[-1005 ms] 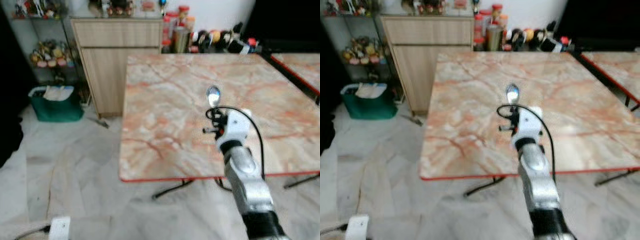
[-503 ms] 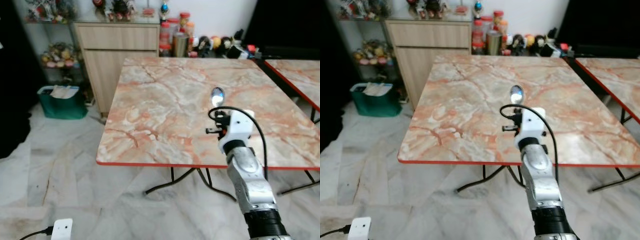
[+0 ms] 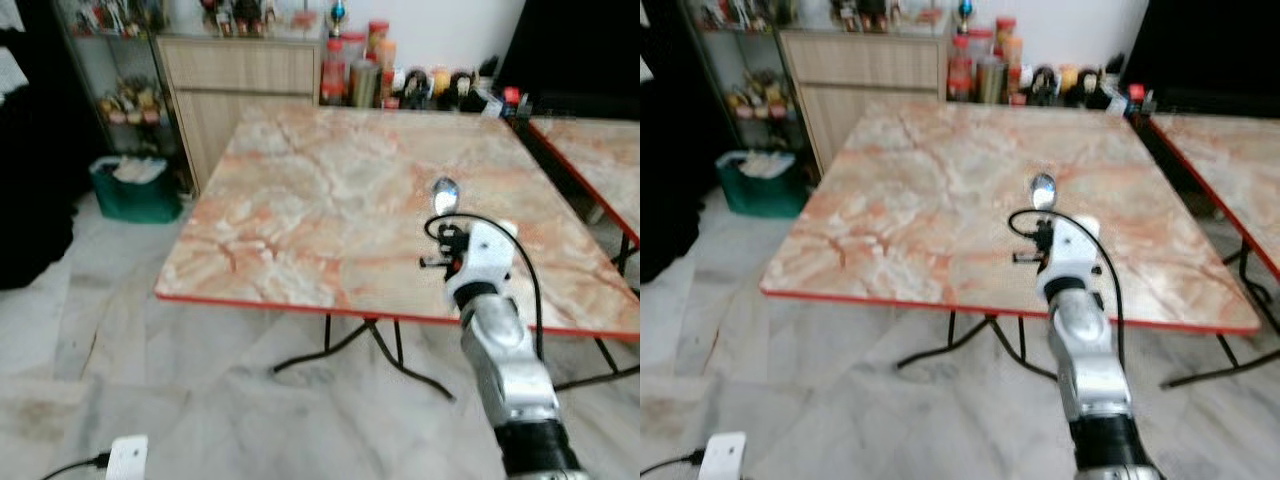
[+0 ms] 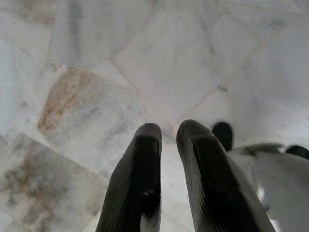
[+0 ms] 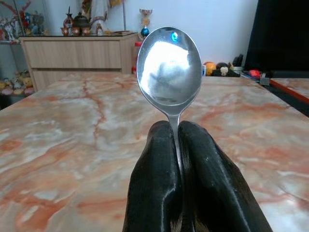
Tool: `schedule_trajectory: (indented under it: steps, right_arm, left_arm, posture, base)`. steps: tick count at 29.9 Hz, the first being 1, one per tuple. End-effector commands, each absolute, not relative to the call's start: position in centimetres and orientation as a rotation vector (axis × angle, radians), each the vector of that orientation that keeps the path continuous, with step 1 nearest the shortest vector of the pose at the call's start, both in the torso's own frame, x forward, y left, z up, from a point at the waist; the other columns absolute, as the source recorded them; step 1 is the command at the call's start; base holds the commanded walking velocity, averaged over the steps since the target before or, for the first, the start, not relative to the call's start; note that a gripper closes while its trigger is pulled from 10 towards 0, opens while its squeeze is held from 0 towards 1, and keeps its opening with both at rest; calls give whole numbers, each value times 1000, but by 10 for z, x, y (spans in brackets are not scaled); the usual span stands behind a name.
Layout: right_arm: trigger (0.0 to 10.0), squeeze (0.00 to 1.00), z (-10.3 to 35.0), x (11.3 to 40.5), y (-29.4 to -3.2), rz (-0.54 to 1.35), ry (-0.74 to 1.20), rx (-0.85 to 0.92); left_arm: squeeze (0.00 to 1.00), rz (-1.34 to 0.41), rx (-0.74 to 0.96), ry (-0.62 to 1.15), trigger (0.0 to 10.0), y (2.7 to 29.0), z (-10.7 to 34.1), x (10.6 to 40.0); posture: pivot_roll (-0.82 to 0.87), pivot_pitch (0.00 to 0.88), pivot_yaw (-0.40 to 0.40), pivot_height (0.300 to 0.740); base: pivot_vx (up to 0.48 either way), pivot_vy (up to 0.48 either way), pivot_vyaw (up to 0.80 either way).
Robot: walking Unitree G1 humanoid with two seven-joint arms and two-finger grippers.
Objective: Setting the table
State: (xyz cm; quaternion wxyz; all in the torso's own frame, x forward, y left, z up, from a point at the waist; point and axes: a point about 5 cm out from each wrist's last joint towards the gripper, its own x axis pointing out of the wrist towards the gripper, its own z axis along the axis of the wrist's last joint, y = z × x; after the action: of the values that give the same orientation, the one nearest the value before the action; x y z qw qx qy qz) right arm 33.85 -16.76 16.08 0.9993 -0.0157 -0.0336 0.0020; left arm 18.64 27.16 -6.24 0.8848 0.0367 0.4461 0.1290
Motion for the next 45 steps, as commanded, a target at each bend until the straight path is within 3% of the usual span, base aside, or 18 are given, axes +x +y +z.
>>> schedule_trajectory:
  steps: [1, 18, 45]
  right_arm:
    - [10000, 0, 162, 339, -160, 24, -64, -36]
    - [10000, 0, 164, 340, -160, 24, -76, -18]
    - [10000, 0, 165, 341, -159, 29, -81, 7]
  left_arm:
    - [0, 267, 95, 947, 10000, 275, -63, 183]
    - [0, 259, 95, 947, 10000, 275, -63, 183]
    - [0, 251, 86, 942, 10000, 275, -63, 183]
  posture:
    - [7, 95, -50, 740]
    - [6, 97, -51, 740]
    - [-1, 99, -52, 740]
  base:
    - [296, -247, 0]
    - [303, -245, 149]
    - [0, -387, 0]
